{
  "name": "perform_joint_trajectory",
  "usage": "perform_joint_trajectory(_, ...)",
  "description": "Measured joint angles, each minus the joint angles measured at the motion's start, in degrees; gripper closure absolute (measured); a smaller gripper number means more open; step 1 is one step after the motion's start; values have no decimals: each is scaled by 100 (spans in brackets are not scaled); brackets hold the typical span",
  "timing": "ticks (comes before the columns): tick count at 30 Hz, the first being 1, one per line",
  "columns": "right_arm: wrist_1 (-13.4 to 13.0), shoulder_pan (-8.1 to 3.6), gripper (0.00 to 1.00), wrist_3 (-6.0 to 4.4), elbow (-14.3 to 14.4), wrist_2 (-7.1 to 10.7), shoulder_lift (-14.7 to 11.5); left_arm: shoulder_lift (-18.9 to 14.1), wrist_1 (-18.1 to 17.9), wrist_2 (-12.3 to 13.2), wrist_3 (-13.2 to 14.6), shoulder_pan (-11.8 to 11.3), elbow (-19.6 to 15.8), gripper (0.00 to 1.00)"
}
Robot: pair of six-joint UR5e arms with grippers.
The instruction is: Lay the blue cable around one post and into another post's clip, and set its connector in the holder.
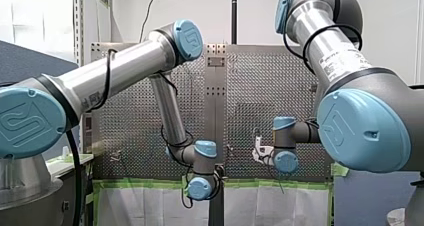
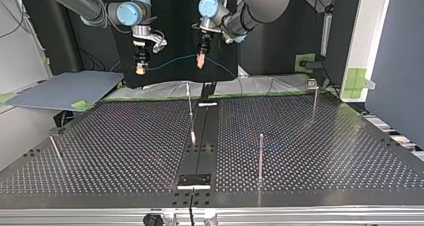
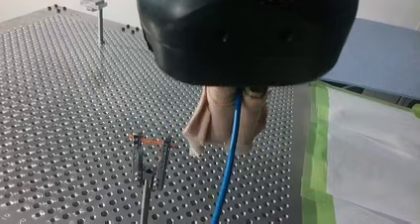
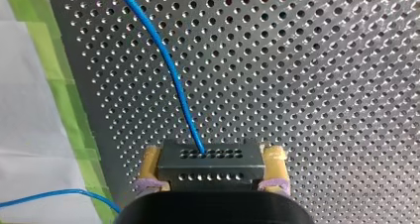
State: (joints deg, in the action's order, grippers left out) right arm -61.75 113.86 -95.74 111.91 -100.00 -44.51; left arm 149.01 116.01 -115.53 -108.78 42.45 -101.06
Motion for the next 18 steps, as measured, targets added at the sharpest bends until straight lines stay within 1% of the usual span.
perform_joint_trajectory(4, 160, -35, 82, 51, -176, 4, 14, 6, 43, -33, -1, -19, 50, 100)
perform_joint_trajectory(8, 355, -61, 82, 60, -328, 7, 14, 8, 79, -87, 22, -53, 88, 100)
perform_joint_trajectory(10, 470, -75, 82, 57, -375, 7, 15, 9, 135, -163, 75, -112, 126, 100)
perform_joint_trajectory(15, 652, -86, 82, 64, -458, 52, 15, 10, 168, -405, 234, -216, 161, 100)
perform_joint_trajectory(18, 787, -65, 82, 109, -546, 78, 15, 10, 92, -542, 393, -260, 181, 100)
